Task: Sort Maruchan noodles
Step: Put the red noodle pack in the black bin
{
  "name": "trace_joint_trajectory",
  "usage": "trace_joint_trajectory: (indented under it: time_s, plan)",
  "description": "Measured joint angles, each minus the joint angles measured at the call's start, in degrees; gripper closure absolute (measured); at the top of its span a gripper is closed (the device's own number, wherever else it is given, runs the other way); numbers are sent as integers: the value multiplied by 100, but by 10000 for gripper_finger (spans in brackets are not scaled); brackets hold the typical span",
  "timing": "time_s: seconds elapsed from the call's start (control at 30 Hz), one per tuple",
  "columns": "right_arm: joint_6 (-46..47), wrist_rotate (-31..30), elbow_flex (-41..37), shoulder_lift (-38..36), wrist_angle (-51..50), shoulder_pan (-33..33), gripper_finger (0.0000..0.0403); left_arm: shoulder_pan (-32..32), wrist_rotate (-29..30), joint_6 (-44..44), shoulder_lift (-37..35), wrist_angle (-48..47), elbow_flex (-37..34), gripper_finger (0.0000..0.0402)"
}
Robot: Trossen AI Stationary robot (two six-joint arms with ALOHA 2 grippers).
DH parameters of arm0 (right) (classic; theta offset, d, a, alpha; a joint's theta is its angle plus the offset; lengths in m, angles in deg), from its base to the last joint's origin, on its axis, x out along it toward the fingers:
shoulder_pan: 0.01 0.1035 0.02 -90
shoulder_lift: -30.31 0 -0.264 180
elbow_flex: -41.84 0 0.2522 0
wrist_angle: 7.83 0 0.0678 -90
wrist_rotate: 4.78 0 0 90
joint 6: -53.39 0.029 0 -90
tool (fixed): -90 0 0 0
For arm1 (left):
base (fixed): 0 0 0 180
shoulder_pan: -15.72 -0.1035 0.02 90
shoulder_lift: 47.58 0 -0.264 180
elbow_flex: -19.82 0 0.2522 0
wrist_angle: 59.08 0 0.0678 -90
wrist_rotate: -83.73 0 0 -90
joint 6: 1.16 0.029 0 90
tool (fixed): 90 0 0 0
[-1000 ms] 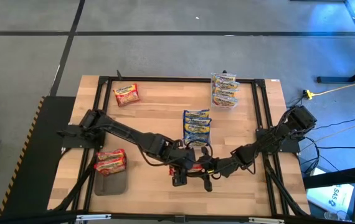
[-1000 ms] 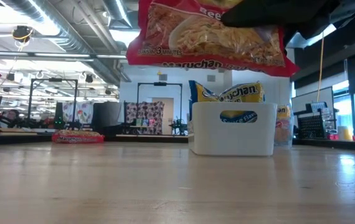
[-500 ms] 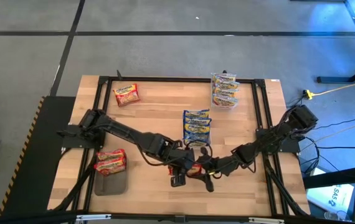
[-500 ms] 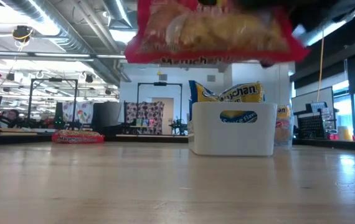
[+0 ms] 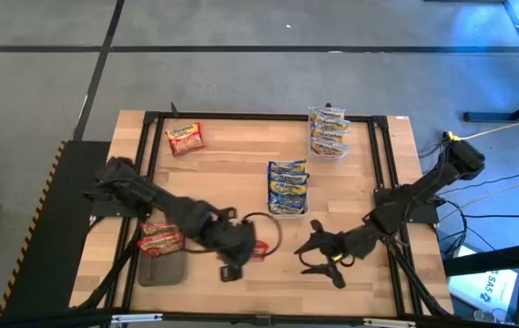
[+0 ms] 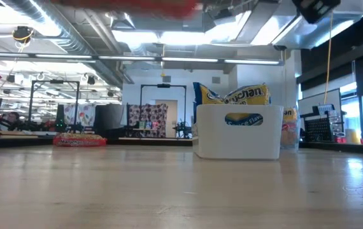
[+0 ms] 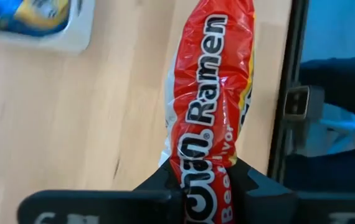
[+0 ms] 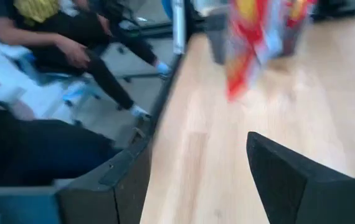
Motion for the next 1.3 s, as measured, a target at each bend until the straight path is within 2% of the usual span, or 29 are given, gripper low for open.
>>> trace_joint_trajectory:
  time_s: [0.2,0.57,0.73,0.87,1.03,1.3]
  plan:
    - [-4,-492,-9,38,-210,167,169,776,352,-1301,-376,-937,4,363]
    - [-256,-575,-7,50,263,182,170,2855,1192,-4573,-471,-2602,-80,364]
    - [-300,-578,-9,50,337,180,170,3571,1423,-5240,-568,-2597,-556,365]
    - [-302,-596,-7,55,362,180,170,3862,1408,-5703,-718,-2600,-1124,365]
    - [-302,-782,-8,55,368,180,170,4071,1450,-6198,-1274,-2517,-1983,365]
    - [-268,-931,-11,114,389,180,170,4072,1511,-6246,-2168,-1294,-3483,366]
